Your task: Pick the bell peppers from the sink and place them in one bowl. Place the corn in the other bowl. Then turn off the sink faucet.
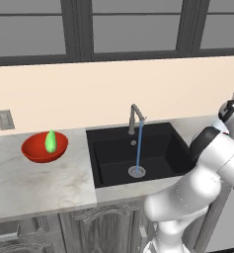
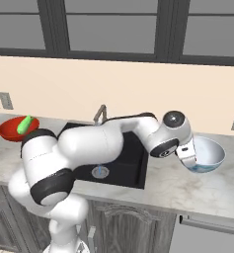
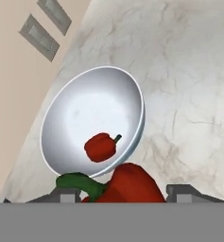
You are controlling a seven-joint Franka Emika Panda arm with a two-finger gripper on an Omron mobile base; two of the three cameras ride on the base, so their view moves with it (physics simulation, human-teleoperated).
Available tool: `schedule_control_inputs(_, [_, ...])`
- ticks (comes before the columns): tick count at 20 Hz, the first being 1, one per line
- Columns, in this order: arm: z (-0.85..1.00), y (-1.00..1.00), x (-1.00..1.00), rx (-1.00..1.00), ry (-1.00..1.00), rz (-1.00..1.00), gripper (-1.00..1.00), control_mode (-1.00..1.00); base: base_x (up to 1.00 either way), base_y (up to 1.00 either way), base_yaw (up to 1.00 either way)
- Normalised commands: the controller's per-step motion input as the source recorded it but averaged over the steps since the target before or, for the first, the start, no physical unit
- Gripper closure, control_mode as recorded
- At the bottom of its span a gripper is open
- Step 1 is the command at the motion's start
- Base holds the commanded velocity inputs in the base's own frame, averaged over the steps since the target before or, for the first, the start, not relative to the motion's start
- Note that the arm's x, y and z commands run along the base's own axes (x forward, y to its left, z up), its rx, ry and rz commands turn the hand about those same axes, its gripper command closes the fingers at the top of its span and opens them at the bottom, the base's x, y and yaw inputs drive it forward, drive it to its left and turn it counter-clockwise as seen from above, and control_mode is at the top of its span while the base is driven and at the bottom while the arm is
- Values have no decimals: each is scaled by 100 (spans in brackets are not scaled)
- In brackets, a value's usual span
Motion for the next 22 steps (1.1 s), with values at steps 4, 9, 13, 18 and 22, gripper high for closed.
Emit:
schedule_control_inputs(4, [-25,-12,28,2,0,-6,100,-100,0,0,0])
schedule_control_inputs(9, [-17,-18,30,5,0,-6,100,-100,0,0,0])
schedule_control_inputs(13, [-15,-28,28,7,0,-6,100,-100,0,0,0])
schedule_control_inputs(18, [-15,-31,22,8,0,-5,100,-100,0,0,0])
schedule_control_inputs(22, [-12,-30,11,8,0,-5,100,-100,0,0,0])
